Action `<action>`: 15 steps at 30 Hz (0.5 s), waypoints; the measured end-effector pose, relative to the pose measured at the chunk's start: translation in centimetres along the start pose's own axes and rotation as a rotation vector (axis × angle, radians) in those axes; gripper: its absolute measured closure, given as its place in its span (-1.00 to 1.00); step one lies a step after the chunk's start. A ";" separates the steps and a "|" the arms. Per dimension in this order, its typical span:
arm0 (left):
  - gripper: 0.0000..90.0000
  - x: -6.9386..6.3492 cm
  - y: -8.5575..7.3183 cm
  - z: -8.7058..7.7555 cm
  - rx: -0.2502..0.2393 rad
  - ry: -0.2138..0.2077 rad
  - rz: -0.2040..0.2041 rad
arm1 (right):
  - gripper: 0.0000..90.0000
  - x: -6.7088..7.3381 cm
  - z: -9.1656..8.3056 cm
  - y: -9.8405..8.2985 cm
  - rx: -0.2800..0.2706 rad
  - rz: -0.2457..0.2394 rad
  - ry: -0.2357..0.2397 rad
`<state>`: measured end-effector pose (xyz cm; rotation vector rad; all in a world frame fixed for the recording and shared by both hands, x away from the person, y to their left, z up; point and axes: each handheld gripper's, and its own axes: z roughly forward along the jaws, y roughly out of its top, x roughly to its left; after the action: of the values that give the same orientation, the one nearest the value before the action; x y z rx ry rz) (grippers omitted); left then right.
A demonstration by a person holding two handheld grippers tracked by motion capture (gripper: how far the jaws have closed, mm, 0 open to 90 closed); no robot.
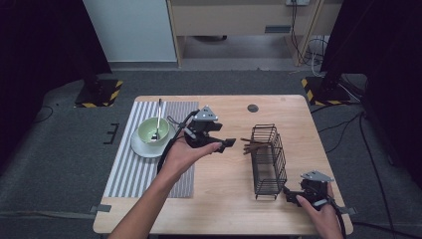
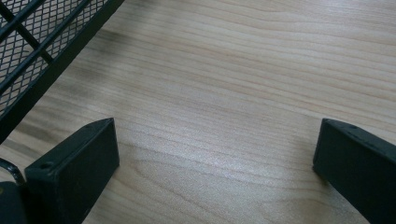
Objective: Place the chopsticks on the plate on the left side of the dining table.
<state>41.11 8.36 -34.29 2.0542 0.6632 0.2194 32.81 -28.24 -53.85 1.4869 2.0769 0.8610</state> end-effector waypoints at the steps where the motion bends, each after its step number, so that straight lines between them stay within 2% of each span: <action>1: -0.33 -0.1 0.1 0.0 -0.001 -0.005 -0.004 | -0.99 0.0 0.0 0.0 0.000 0.000 -0.001; 8: -0.08 -0.9 0.9 0.4 0.014 -0.039 -0.005 | -0.99 0.0 0.0 0.0 0.000 0.001 -0.001; 11: 0.00 -1.3 1.3 0.7 0.027 -0.032 0.013 | -0.99 0.0 0.0 0.0 -0.001 0.001 -0.003; 15: 0.10 -1.4 1.6 1.1 0.020 -0.028 0.007 | -0.99 0.0 0.0 0.0 -0.001 0.001 -0.003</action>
<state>40.93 6.12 -33.41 2.0749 0.6432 0.1881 32.82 -28.22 -53.85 1.4884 2.0734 0.8589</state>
